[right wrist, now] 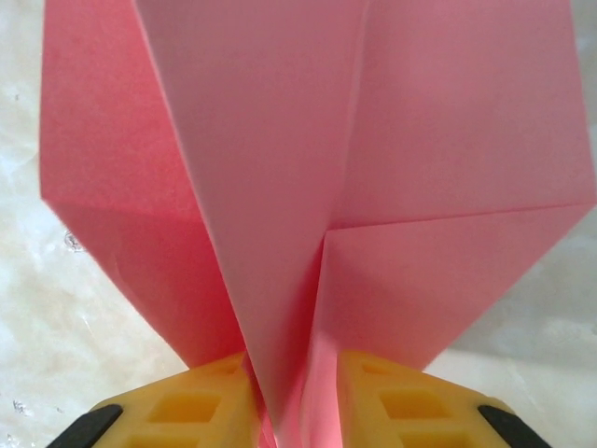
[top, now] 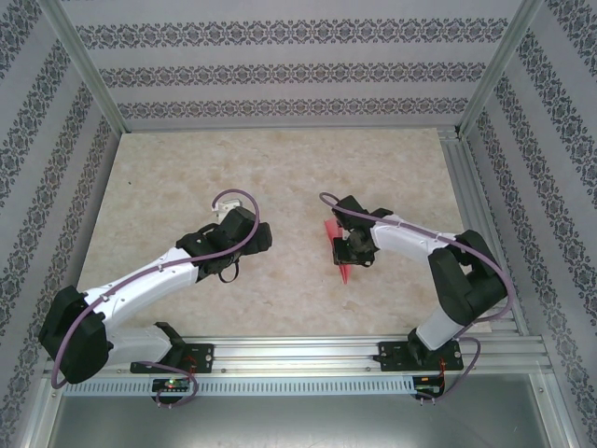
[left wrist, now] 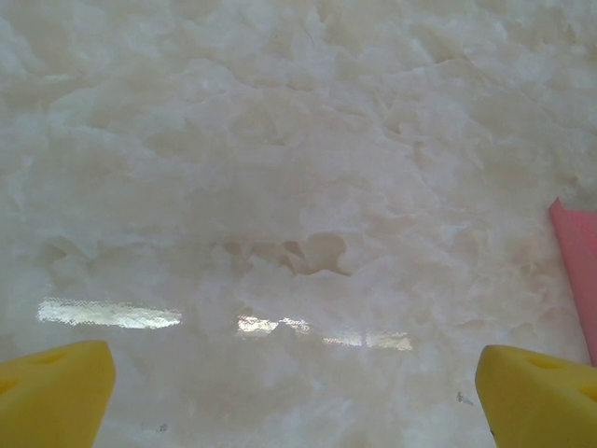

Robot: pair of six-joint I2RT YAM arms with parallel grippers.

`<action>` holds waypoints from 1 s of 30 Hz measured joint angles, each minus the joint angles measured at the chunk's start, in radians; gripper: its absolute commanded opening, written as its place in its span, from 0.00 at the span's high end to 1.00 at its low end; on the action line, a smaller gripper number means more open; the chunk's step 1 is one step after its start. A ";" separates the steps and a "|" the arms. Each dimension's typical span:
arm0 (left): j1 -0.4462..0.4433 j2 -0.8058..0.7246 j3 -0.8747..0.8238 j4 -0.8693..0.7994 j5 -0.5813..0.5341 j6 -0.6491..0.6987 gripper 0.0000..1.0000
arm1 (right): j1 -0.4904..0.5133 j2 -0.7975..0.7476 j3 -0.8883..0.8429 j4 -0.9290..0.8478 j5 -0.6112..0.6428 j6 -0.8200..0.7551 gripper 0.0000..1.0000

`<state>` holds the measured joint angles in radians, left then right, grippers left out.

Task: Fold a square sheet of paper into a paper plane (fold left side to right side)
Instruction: Pick up the paper plane at the center of the table, then place the paper plane at the center of the table.

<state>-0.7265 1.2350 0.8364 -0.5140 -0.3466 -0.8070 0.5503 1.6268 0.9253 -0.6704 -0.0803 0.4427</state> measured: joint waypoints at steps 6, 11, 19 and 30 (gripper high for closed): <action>0.000 0.000 0.000 0.000 0.000 0.005 0.00 | 0.013 0.047 0.017 0.008 0.007 0.000 0.80; 0.000 0.000 0.000 0.000 0.000 0.010 0.00 | 0.018 0.077 0.042 0.007 0.013 -0.001 0.87; 0.000 -0.064 0.000 -0.002 0.005 0.053 0.00 | 0.019 0.079 0.166 -0.064 0.033 -0.009 0.93; 0.000 -0.183 0.000 -0.037 -0.001 0.111 0.00 | 0.087 0.299 0.526 -0.169 0.074 0.075 0.93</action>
<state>-0.7265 1.0519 0.8360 -0.5510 -0.3477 -0.6964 0.6369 1.9263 1.4513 -0.8391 -0.0067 0.5175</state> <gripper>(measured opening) 0.998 0.075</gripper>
